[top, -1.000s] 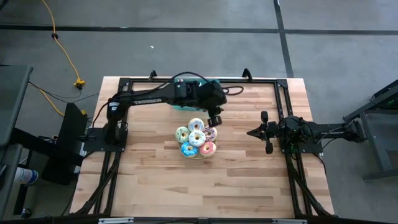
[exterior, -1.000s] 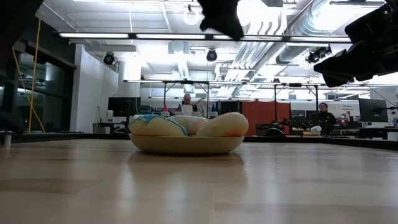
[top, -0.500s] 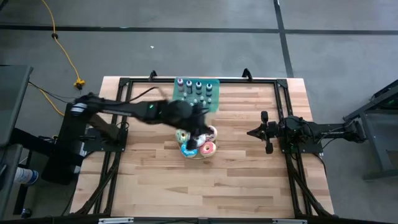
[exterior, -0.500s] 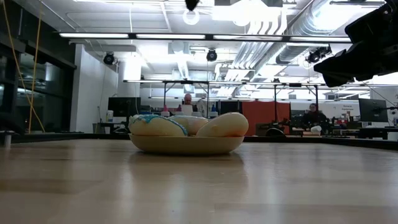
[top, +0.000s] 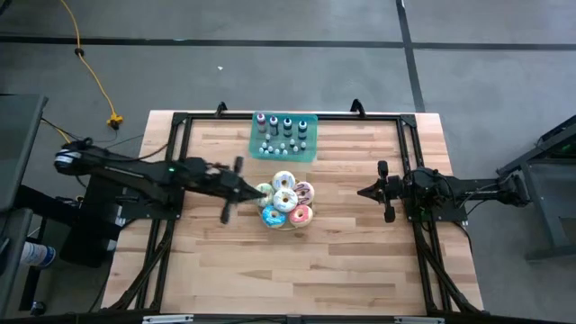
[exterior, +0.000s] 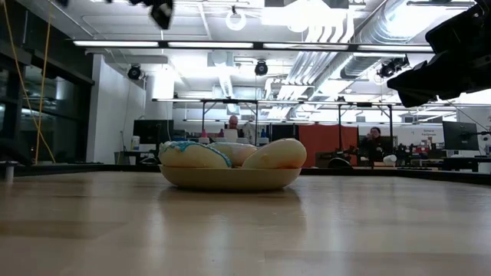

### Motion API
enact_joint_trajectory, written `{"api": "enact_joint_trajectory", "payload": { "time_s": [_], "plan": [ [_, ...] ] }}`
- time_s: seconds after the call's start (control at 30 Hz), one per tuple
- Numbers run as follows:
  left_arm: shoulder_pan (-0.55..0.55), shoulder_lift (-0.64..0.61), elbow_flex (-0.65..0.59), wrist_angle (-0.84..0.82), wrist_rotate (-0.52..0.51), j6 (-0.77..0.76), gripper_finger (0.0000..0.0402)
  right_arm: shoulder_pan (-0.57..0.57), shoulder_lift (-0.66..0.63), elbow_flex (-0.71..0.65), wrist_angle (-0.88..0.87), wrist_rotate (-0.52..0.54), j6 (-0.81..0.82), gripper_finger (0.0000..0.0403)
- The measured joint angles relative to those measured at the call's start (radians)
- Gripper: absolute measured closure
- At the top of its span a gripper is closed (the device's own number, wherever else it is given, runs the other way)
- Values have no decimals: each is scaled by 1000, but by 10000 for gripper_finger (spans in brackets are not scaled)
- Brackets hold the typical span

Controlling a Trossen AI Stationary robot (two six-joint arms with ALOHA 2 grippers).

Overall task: Pick & Place food coloring
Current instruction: Return to Home Position

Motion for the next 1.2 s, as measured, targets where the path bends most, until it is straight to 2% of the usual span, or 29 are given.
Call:
{"api": "enact_joint_trajectory", "payload": {
  "time_s": [0.27, 0.6, 0.83, 1.2],
  "plan": [
    [74, -372, -191, -149, 22, -1, 401, 0, 0, 0, 0, 0, 0, 402],
    [89, -670, -432, -120, 132, -20, 401, 0, 0, 0, 0, 0, 0, 402],
    [89, -831, -603, 29, 132, -5, 401, 0, 0, 0, 0, 0, 0, 402],
    [90, -937, -661, 48, 131, 47, 401, 0, 0, 0, 0, 0, 0, 402]
  ]
}}
